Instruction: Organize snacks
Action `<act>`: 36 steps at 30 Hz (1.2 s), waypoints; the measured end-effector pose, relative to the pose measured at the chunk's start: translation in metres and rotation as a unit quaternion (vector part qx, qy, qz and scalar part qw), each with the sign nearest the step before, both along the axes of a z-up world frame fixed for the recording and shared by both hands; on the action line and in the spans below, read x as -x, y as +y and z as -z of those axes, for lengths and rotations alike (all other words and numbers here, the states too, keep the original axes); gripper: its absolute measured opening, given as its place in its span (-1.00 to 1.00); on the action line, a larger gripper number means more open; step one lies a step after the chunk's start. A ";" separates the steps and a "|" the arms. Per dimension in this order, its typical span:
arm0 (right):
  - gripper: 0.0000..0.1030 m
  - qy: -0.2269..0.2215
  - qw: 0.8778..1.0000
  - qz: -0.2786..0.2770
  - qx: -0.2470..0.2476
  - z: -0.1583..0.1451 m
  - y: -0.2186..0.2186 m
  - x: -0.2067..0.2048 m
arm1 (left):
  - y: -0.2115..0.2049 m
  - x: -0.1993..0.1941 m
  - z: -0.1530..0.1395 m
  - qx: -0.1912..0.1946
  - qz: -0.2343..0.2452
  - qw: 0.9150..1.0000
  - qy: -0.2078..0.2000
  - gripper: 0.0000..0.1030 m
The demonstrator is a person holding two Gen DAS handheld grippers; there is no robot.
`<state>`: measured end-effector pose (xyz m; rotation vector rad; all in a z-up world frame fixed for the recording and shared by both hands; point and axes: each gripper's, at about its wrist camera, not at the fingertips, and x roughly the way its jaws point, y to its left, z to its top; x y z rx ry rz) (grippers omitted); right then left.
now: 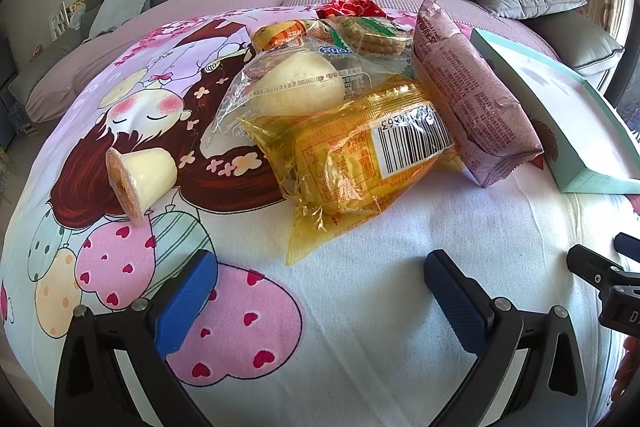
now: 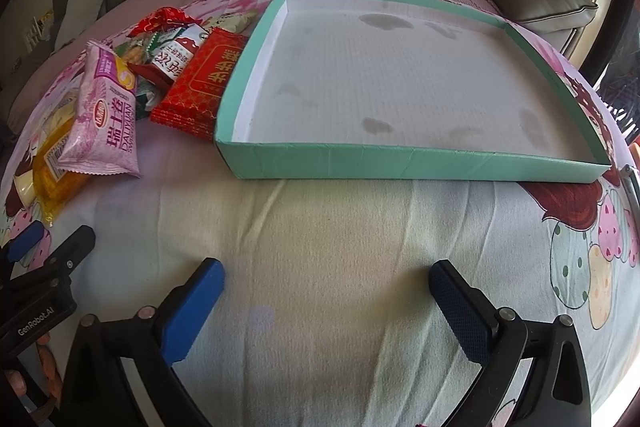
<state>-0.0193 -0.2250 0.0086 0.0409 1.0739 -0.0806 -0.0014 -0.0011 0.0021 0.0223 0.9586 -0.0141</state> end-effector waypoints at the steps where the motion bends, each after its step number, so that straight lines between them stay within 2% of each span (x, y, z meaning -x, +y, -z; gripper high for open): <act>1: 1.00 0.000 1.000 0.000 0.001 0.000 0.000 0.000 | 0.000 0.000 0.000 0.000 0.000 1.000 -0.001 1.00; 15: 1.00 0.000 1.000 -0.001 0.001 0.000 0.000 0.000 | 0.001 0.006 -0.001 0.002 0.009 1.000 -0.020 1.00; 36: 1.00 0.000 1.000 -0.002 0.002 0.000 0.000 0.000 | 0.000 0.007 -0.001 0.003 0.013 1.000 -0.023 1.00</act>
